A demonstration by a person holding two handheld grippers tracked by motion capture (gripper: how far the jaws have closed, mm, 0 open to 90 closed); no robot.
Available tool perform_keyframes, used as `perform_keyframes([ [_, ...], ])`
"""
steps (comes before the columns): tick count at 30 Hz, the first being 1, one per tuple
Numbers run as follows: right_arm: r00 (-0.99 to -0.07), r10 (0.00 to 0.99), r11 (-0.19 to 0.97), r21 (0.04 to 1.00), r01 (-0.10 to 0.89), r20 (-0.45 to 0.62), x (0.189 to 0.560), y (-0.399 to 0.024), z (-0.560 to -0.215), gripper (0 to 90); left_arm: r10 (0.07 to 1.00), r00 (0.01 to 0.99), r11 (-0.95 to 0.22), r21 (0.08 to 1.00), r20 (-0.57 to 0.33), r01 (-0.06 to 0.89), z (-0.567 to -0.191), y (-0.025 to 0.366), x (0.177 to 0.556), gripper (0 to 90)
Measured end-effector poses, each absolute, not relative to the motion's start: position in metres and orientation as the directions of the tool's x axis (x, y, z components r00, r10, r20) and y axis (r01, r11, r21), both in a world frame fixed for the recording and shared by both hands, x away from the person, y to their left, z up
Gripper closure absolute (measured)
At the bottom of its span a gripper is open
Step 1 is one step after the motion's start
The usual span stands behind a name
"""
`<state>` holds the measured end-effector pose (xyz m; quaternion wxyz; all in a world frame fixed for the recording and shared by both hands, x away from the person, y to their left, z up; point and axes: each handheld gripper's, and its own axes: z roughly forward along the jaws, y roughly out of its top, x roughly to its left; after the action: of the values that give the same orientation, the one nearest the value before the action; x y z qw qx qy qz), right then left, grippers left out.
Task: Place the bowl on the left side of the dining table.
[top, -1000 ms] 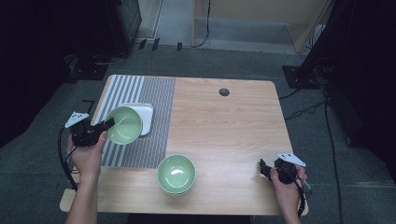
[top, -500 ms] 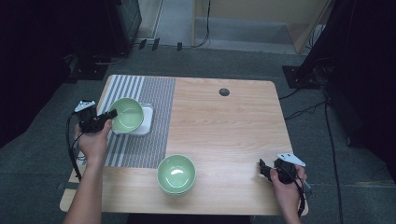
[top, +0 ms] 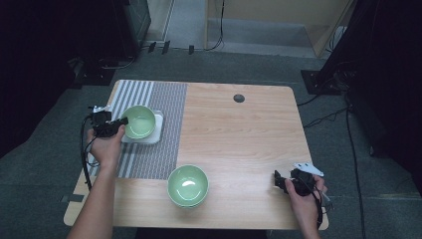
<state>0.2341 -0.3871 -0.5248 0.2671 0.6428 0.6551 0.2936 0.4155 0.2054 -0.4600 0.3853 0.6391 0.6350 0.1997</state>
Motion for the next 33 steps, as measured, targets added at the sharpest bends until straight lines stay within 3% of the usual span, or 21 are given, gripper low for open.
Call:
perform_keyframes([
  [22, -0.015, 1.0, -0.01, 0.727, 0.686, 0.027, 0.234, -0.386, -0.525, 9.2, 0.971, 0.037, 0.137, 0.674, -0.237, 0.726, -0.473, 0.201, 0.437, 81.0],
  [25, -0.008, 1.0, -0.015, 0.727, 0.686, 0.028, 0.234, -0.385, -0.525, 9.2, 0.965, 0.052, 0.142, 0.676, -0.258, 0.723, -0.475, 0.201, 0.438, 72.7],
  [27, -0.007, 1.0, -0.015, 0.727, 0.687, 0.028, 0.234, -0.385, -0.525, 9.2, 0.958, 0.068, 0.153, 0.695, -0.28, 0.703, -0.474, 0.2, 0.438, 60.5],
  [29, -0.007, 1.0, -0.015, 0.727, 0.687, 0.028, 0.234, -0.385, -0.525, 9.2, 0.957, 0.089, 0.141, 0.714, -0.275, 0.686, -0.473, 0.199, 0.437, 57.2],
  [32, -0.007, 1.0, -0.015, 0.727, 0.687, 0.028, 0.234, -0.385, -0.525, 9.2, 0.954, 0.096, 0.147, 0.725, -0.283, 0.673, -0.471, 0.199, 0.435, 38.6],
  [33, -0.007, 1.0, -0.015, 0.727, 0.687, 0.028, 0.234, -0.385, -0.525, 9.2, 0.954, 0.097, 0.148, 0.731, -0.282, 0.666, -0.471, 0.199, 0.434, 38.6],
])
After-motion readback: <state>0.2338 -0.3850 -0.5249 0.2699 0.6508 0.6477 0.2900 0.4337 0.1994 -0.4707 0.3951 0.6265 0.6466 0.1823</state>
